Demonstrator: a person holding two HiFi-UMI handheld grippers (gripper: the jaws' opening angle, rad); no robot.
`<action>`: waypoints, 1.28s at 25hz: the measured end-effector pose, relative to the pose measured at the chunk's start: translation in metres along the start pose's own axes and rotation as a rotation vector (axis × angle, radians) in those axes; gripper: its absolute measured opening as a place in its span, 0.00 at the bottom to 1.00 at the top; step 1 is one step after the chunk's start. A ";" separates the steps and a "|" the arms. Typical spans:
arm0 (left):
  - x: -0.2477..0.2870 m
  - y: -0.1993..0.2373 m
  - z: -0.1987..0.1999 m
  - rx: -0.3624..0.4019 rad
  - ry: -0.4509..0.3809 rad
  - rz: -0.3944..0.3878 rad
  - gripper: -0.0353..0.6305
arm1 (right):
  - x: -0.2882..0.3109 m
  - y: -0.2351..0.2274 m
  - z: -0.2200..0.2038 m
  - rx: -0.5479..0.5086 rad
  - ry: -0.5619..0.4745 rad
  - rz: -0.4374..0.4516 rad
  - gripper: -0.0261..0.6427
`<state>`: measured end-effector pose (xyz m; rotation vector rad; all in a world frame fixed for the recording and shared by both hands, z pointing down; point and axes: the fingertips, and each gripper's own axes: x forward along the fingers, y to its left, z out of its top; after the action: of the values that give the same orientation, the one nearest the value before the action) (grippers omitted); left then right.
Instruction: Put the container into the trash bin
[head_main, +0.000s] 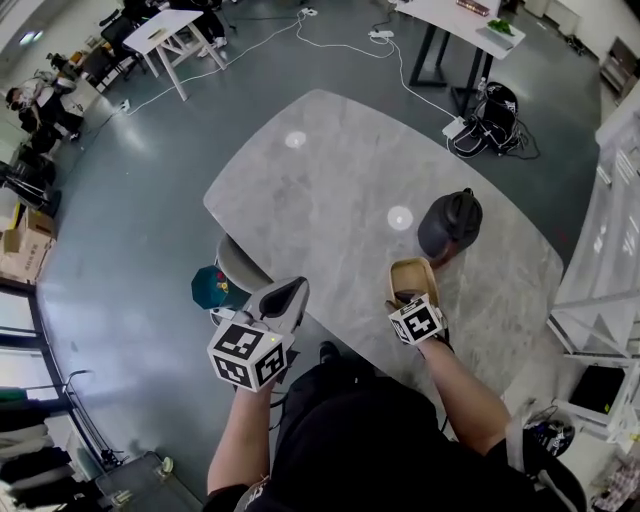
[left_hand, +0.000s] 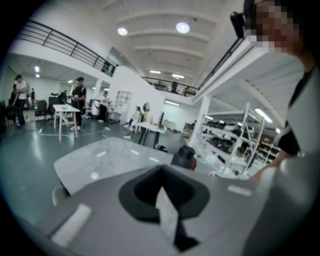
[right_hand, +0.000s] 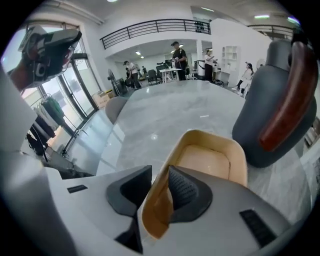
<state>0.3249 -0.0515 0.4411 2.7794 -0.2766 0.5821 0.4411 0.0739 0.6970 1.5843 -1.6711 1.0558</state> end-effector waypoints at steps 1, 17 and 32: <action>-0.002 0.000 0.000 0.002 0.003 0.004 0.07 | -0.002 0.000 0.001 -0.020 -0.003 -0.010 0.17; -0.133 0.105 -0.004 -0.011 -0.178 0.170 0.07 | -0.071 0.106 0.144 -0.272 -0.297 -0.067 0.06; -0.432 0.319 -0.077 -0.203 -0.331 0.491 0.06 | 0.027 0.459 0.326 -0.637 -0.364 0.188 0.06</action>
<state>-0.1698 -0.2721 0.4047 2.5947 -1.0459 0.1720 0.0160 -0.2326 0.4895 1.2495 -2.1503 0.2508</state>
